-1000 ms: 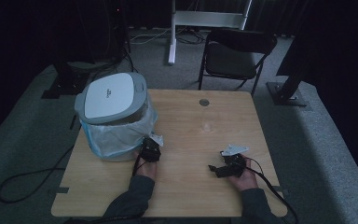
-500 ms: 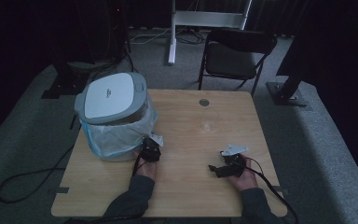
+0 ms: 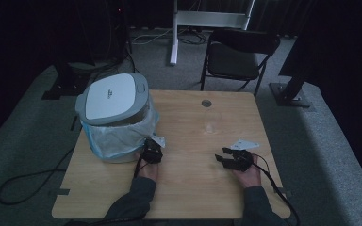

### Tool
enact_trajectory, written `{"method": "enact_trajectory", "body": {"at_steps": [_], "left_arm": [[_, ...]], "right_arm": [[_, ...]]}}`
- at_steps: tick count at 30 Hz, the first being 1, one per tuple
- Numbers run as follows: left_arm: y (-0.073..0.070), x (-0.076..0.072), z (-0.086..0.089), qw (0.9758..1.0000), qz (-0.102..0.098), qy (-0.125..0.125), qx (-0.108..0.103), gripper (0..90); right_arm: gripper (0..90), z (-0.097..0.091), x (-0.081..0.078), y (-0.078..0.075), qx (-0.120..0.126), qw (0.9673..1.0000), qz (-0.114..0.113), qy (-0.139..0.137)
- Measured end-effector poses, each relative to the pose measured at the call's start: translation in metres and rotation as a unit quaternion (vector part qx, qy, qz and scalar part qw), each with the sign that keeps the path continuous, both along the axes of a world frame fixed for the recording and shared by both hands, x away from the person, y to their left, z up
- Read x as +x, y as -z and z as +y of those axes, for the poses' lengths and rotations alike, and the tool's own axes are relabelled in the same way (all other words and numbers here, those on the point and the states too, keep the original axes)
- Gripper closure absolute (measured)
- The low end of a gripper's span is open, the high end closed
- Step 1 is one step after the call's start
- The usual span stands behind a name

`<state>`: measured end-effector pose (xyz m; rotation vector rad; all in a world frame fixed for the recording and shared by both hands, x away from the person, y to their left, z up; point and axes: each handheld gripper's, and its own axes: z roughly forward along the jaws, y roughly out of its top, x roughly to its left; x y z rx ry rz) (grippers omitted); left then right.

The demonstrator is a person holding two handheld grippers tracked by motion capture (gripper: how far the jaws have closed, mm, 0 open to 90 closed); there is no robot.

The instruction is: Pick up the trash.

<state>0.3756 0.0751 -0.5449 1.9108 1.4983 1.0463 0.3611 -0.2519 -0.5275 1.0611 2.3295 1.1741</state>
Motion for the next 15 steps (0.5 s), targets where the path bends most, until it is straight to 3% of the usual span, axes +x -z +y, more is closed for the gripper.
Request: {"method": "enact_trajectory", "body": {"at_steps": [6,15], "left_arm": [[0.0,0.0,0.0,1.0,0.0,0.0,0.0,90.0],[0.0,0.0,0.0,1.0,0.0,-0.001,0.0,90.0]], "right_arm": [[53.7,-0.004,0.01,-0.01,0.005,0.9997,-0.01,0.02],[56.7,0.004,0.037,-0.045,0.007,0.9987,-0.037,0.035]]}}
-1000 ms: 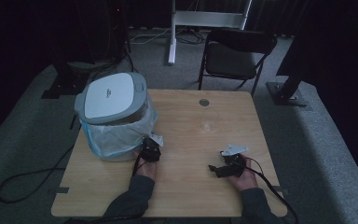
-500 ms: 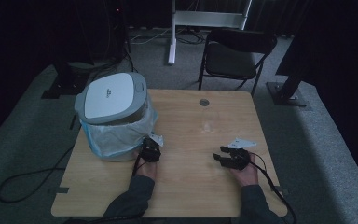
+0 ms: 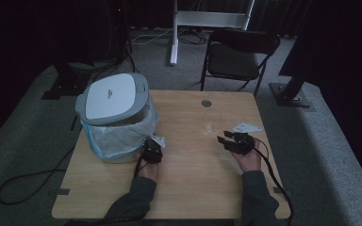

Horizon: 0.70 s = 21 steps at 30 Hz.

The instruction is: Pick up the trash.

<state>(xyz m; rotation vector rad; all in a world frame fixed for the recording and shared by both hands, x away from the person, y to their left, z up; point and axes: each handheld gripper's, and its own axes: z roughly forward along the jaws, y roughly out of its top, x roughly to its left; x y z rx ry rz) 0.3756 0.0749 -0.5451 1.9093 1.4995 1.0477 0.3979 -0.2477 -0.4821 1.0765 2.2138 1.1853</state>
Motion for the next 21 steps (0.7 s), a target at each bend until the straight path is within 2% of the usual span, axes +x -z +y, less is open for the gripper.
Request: {"method": "enact_trajectory", "body": {"at_steps": [11,16,21], "left_arm": [[0.0,0.0,0.0,1.0,-0.002,0.001,0.0,90.0],[0.0,0.0,0.0,1.0,0.001,0.001,0.002,90.0],[0.0,0.0,0.0,1.0,0.0,0.001,0.002,90.0]], "right_arm": [[61.8,0.003,0.031,-0.022,0.031,0.9982,-0.017,0.048],[63.4,0.006,0.048,-0.029,0.025,0.9978,-0.012,0.061],[64.7,0.009,0.065,-0.028,0.02,0.997,0.004,0.074]]}}
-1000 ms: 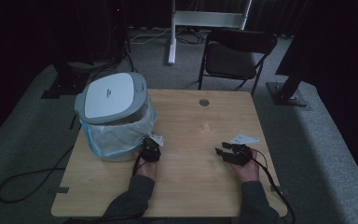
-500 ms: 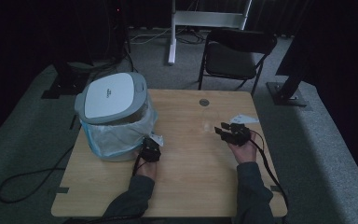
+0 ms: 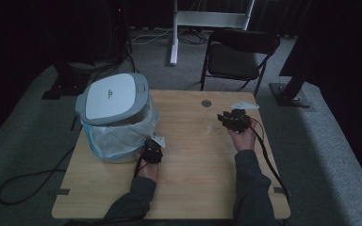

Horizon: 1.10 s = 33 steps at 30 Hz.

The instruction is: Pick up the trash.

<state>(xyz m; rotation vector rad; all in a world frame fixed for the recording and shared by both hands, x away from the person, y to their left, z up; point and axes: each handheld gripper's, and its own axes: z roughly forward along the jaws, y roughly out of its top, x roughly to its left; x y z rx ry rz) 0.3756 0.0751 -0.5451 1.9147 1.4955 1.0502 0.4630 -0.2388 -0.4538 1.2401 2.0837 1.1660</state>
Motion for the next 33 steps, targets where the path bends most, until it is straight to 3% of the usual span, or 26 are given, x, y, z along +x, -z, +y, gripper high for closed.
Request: {"method": "enact_trajectory", "body": {"at_steps": [10,16,33], "left_arm": [[0.0,0.0,0.0,1.0,-0.001,-0.001,0.0,90.0],[0.0,0.0,0.0,1.0,-0.001,-0.001,0.0,90.0],[0.0,0.0,0.0,1.0,-0.001,-0.001,0.0,90.0]], "right_arm": [[66.7,0.003,0.025,-0.001,0.006,0.9994,0.03,0.017],[67.8,0.006,0.035,0.003,-0.008,0.9986,0.047,0.023],[76.8,0.008,0.043,0.014,-0.016,0.9966,0.079,0.018]]}}
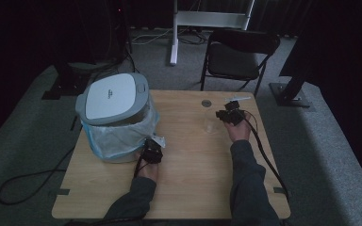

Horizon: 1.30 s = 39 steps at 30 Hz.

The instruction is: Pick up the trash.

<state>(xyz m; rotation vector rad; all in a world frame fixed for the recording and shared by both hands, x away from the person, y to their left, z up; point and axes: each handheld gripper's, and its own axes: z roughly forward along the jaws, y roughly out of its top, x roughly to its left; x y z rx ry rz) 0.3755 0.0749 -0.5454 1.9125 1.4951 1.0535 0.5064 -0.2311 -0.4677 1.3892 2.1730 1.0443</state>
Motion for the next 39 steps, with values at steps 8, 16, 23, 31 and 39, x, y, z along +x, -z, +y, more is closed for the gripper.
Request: {"method": "enact_trajectory", "body": {"at_steps": [8,16,23,31,39], "left_arm": [[0.0,0.0,0.0,1.0,0.0,0.0,0.0,90.0],[0.0,0.0,0.0,1.0,0.0,0.0,0.0,90.0],[0.0,0.0,0.0,1.0,0.0,0.0,0.0,90.0],[0.0,0.0,0.0,1.0,0.0,0.0,0.0,90.0],[0.0,0.0,0.0,1.0,0.0,0.0,0.0,90.0]], "right_arm": [[82.9,0.001,-0.001,0.001,-0.003,1.0,0.001,-0.008],[83.9,0.0,-0.003,-0.002,-0.003,1.0,-0.007,-0.006],[84.3,0.001,-0.008,-0.01,-0.002,0.9998,-0.019,-0.008],[84.7,0.004,-0.01,-0.018,-0.007,0.9995,-0.026,-0.016],[85.0,0.011,-0.013,-0.021,0.002,0.9991,-0.033,-0.026]]}}
